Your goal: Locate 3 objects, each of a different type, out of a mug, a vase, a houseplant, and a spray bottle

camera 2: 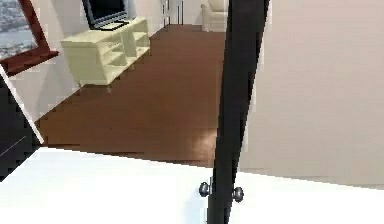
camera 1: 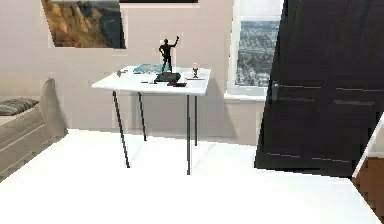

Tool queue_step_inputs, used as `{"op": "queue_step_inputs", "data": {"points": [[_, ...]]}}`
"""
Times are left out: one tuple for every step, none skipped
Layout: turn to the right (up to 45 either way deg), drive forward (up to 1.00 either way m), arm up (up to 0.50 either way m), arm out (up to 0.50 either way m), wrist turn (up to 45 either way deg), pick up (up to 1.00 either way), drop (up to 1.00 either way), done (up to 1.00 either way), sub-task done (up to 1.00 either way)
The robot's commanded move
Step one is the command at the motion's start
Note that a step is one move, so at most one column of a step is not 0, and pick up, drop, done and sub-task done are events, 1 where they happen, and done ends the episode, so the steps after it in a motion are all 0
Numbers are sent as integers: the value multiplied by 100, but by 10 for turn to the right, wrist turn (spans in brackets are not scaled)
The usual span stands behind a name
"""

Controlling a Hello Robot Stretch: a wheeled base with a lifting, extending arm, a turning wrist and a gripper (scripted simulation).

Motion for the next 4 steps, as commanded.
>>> {"op": "queue_step_inputs", "data": {"points": [[60,0,0,0,0,0,0,0,0],[0,60,0,0,0,0,0,0,0],[450,0,0,0,0,0,0,0,0],[390,0,0,0,0,0,0,0,0]]}}
